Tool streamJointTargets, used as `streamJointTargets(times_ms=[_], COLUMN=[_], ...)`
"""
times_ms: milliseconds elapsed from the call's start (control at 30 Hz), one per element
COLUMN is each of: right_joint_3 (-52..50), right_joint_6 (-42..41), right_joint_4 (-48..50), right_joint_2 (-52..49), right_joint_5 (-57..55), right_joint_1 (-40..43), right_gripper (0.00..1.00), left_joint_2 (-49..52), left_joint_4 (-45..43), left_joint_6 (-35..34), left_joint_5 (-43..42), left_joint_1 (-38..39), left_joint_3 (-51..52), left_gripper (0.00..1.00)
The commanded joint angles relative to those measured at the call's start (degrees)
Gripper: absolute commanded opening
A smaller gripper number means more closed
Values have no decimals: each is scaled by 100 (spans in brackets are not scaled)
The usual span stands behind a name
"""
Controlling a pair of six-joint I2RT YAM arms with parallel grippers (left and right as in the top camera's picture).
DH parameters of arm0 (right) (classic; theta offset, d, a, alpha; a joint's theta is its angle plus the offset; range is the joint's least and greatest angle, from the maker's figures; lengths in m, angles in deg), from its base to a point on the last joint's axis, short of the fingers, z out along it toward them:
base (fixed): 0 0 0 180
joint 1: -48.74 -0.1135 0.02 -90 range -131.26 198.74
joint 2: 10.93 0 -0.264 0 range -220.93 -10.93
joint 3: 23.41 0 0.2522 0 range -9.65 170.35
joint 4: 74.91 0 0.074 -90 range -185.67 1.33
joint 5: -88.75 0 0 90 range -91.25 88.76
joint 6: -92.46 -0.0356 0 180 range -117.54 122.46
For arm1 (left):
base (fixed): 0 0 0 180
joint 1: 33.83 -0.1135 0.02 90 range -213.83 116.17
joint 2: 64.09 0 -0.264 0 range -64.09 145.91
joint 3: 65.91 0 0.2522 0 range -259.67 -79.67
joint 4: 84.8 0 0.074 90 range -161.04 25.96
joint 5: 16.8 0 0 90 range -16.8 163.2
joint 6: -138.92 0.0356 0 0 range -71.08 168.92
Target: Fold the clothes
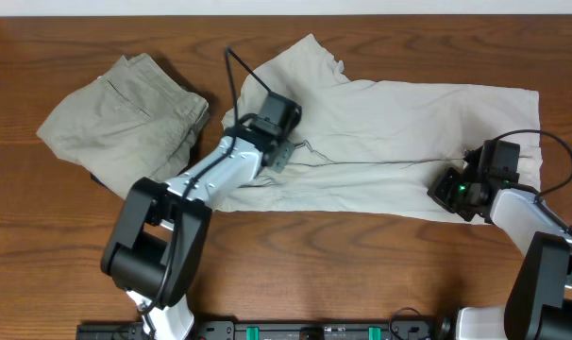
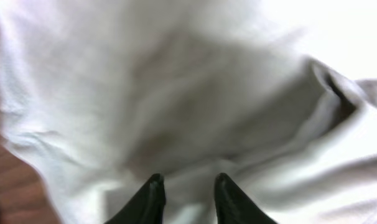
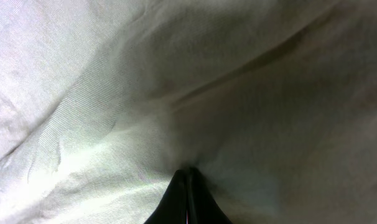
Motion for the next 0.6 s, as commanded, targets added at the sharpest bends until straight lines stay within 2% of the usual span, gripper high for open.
streamJointTargets(times_ms=[0, 133, 300, 367, 467, 567], right_joint_3=[-286, -286, -286, -286, -286, -286], right_joint_6=[-57, -57, -57, -57, -57, -59], right_joint_4=[-153, -162, -157, -153, -131, -114], right_joint_2=[-229, -229, -229, -229, -229, -229], right_joint_5=[-999, -1001, -1001, -1001, -1005, -1003], right_joint_1=[4, 7, 7, 7, 7, 7], right_gripper=[2, 2, 3, 3, 4, 4], left_joint_2=[-92, -149, -608, -793, -800, -678], left_joint_4=[-164, 33, 1165, 1563, 2107, 2081], left_joint_6=[210, 205, -341, -511, -507, -507], left_joint_5=[199, 199, 175, -92, -634, -782], left_joint_1=[-264, -503, -575, -570, -573, -573], left_joint_3=[-87, -361, -831, -831, -789, -468], left_gripper=[36, 39, 41, 40, 22, 11])
